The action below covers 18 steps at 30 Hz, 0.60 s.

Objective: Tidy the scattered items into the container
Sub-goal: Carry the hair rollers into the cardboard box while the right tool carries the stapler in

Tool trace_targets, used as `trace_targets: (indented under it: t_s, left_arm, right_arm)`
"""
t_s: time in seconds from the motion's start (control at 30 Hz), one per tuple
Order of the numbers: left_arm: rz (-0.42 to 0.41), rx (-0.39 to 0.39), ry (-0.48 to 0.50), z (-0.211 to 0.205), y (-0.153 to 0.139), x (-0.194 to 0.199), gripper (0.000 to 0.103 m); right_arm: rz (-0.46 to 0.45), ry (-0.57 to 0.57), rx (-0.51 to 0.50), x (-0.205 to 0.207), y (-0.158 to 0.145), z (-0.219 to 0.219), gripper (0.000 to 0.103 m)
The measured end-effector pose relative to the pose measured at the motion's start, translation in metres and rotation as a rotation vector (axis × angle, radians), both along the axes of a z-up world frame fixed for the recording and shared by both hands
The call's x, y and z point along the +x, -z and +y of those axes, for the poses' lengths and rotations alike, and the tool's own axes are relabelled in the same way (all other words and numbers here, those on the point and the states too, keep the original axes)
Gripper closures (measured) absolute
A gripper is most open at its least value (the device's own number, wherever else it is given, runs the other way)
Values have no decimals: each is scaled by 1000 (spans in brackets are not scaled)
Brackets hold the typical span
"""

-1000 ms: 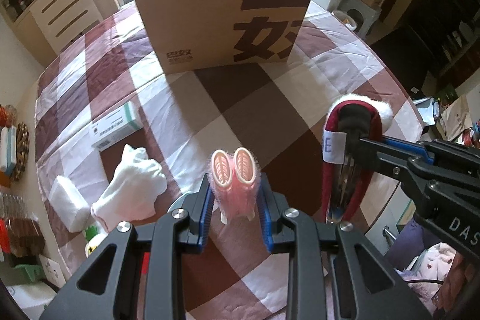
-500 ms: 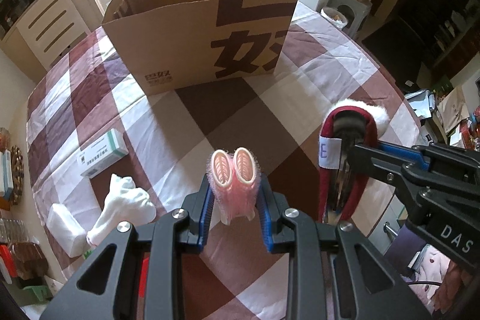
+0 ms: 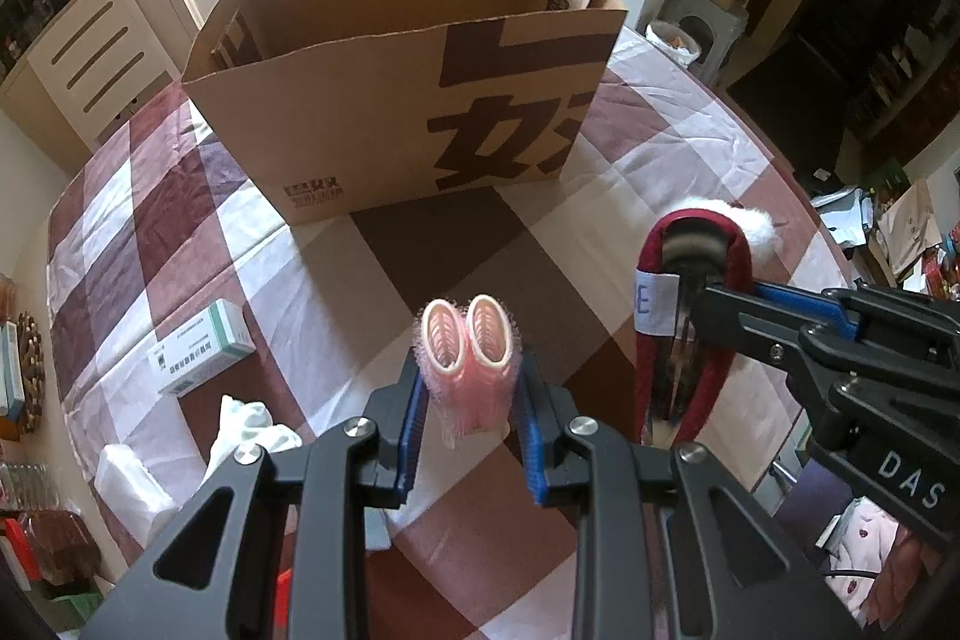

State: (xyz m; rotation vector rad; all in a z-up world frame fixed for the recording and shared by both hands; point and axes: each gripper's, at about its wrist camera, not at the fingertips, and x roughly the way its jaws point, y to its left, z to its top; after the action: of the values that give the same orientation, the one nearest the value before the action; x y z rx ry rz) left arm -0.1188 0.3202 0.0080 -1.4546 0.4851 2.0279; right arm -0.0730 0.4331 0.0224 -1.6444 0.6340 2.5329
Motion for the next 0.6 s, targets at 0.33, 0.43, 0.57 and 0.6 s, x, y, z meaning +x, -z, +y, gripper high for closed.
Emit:
trace_targets:
  t_s: [0.33,0.43,0.57,0.6]
  left_arm:
    - [-4,-2,-23,1,5,-21,75]
    - [-6,-5,-30,0,7,-28,75]
    - [-12,-3,-36,-1,10,-34,75]
    - [-11,-2,-36,0,9,-36,75]
  right_arm:
    - [4,-23,2,-28,3,-2,88]
    - [4,-30,3,-35,3,-2,88]
    - [4,-37,5,-42,3,-3,88]
    - [4,-38,5,-44,3,-3,88]
